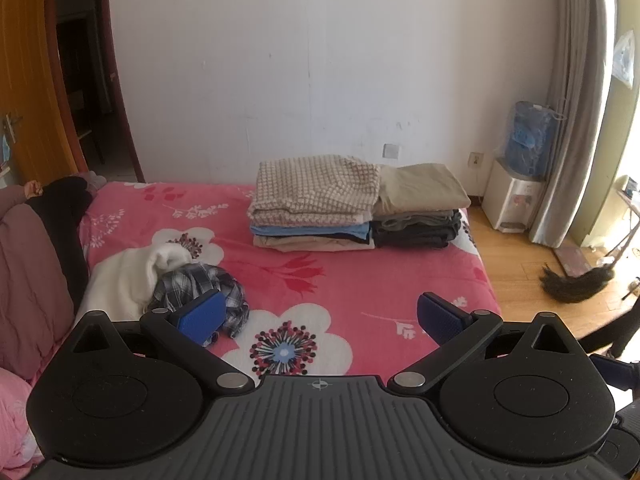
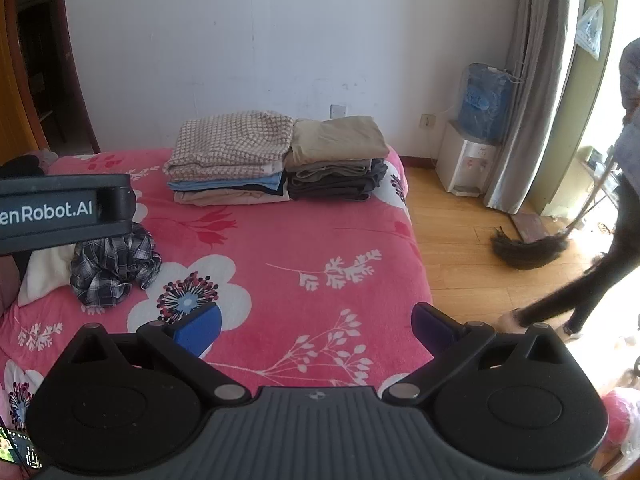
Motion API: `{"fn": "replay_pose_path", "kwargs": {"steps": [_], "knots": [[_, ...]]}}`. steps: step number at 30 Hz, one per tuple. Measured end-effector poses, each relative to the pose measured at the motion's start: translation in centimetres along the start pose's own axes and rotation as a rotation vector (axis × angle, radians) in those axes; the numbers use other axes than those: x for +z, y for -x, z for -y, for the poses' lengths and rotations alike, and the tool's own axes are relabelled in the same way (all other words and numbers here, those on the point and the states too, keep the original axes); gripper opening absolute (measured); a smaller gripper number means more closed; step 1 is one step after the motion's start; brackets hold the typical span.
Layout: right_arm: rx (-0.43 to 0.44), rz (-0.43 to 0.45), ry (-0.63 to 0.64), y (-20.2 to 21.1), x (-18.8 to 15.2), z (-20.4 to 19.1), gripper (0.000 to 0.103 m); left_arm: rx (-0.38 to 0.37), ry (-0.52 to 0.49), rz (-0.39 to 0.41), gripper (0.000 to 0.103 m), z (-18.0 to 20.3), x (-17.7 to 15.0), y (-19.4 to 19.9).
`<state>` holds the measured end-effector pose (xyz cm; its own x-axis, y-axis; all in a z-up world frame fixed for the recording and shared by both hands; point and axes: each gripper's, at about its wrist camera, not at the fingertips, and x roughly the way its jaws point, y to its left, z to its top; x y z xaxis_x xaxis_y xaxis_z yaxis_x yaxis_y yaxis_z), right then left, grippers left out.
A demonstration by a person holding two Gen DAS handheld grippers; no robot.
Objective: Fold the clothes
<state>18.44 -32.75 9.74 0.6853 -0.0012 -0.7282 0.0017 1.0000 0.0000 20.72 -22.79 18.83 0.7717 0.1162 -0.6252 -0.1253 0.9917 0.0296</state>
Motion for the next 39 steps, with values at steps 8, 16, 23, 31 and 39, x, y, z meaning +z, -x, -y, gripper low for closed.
{"fn": "replay_pose_path", "kwargs": {"steps": [8,16,23,31,39], "knots": [[-0.003,0.014,0.004,0.17,0.12,0.36,0.103,-0.009,0.005,-0.002,0.103,0.33,-0.10,0.01],[-0.011,0.016,-0.003,0.31,0.20,0.79,0.103,-0.012,0.003,-0.001,0.103,0.74,-0.16,0.12],[-0.008,0.021,0.001,0.35,0.23,0.79,0.103,-0.006,0.005,0.004,0.103,0.63,0.00,0.23],[-0.008,0.023,0.000,0.36,0.27,0.66,0.103,-0.005,0.003,0.003,0.103,0.67,0.09,0.31],[-0.007,0.026,0.001,0.41,0.35,0.51,0.103,-0.005,-0.004,0.007,0.103,0.59,0.19,0.37]]}}
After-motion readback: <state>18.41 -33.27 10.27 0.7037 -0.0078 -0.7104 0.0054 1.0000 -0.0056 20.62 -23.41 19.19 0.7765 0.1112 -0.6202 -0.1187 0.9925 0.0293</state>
